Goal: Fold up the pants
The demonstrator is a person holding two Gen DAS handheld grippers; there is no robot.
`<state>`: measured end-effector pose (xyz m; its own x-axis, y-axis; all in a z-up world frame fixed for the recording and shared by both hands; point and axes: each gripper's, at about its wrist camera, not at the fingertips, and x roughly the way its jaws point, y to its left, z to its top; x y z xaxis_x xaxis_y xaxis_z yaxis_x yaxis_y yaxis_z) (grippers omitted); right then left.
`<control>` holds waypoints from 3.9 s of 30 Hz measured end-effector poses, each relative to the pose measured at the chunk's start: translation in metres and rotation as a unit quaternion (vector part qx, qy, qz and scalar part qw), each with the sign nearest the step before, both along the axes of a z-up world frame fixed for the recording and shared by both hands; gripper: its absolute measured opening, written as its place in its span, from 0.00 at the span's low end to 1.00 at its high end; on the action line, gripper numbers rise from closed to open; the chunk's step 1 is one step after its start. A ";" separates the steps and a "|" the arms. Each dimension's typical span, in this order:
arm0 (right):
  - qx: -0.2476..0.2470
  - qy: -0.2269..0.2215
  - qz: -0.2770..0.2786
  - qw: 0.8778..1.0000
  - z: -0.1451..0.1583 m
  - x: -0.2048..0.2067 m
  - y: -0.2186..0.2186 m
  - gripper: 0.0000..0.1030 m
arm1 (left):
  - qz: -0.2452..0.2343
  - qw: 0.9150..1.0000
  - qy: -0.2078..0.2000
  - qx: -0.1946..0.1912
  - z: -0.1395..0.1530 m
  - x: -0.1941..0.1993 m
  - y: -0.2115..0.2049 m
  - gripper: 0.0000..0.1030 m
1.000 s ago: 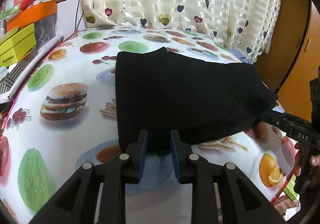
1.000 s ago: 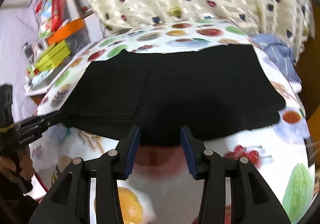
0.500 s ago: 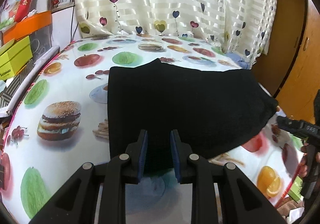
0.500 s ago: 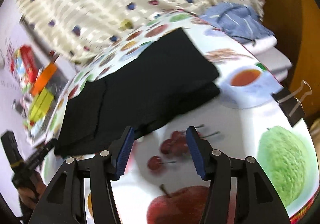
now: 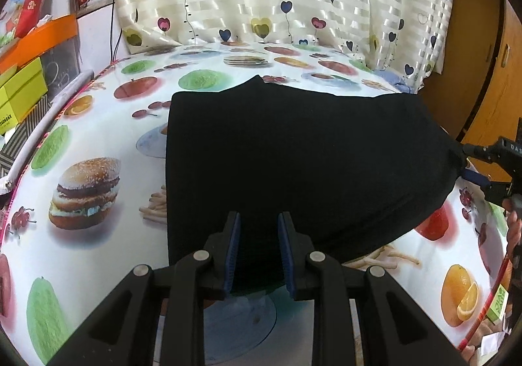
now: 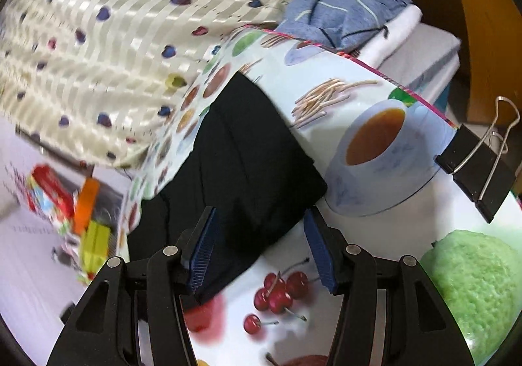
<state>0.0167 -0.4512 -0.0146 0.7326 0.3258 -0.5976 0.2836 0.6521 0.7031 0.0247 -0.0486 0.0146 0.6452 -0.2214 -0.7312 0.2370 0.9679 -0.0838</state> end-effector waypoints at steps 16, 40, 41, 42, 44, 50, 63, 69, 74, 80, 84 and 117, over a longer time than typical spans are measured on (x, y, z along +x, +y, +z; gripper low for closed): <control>-0.111 0.059 -0.090 0.988 0.013 0.024 0.023 0.40 | -0.005 0.999 0.005 -0.045 -0.001 0.002 0.010 0.26; -0.058 -0.101 0.024 0.993 0.068 0.028 0.040 0.18 | -0.009 0.997 0.010 -0.072 -0.002 0.003 0.016 0.26; -0.060 -0.111 0.039 0.991 0.075 0.030 0.048 0.17 | -0.008 0.997 0.011 -0.073 -0.002 0.003 0.015 0.26; -0.061 -0.118 0.049 0.990 0.079 0.032 0.053 0.17 | -0.007 0.997 0.013 -0.075 -0.002 0.003 0.016 0.26; -0.065 -0.133 0.075 0.986 0.090 0.037 0.067 0.17 | -0.005 0.996 0.017 -0.082 -0.001 0.003 0.017 0.26; -0.070 -0.165 0.150 0.972 0.113 0.050 0.115 0.17 | 0.014 0.996 0.008 -0.089 0.007 0.001 0.031 0.26; -0.094 -0.132 0.357 0.920 0.087 0.072 0.248 0.18 | 0.092 0.991 0.010 -0.101 0.005 -0.004 0.082 0.26; -0.122 -0.075 0.432 0.890 0.045 0.074 0.290 0.29 | 0.121 0.987 0.013 -0.104 0.002 -0.007 0.101 0.26; -0.097 -0.081 0.456 0.881 0.039 0.064 0.286 0.33 | 0.121 0.986 0.007 -0.111 0.005 -0.006 0.104 0.26; -0.091 -0.114 0.421 0.895 0.049 0.054 0.251 0.33 | 0.098 0.987 -0.001 -0.131 0.012 -0.001 0.098 0.38; -0.102 -0.106 0.366 0.919 0.047 0.058 0.219 0.33 | 0.075 0.987 0.006 -0.144 0.013 0.008 0.088 0.44; -0.165 -0.040 0.304 0.937 0.013 0.046 0.175 0.28 | 0.047 0.995 0.018 -0.082 0.001 0.005 0.060 0.10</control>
<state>0.0630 -0.2760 -0.0014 0.5173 0.5045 -0.6913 -0.2562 0.8620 0.4373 0.0300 0.0118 0.0156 0.6424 -0.2788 -0.7139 0.1390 0.9584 -0.2492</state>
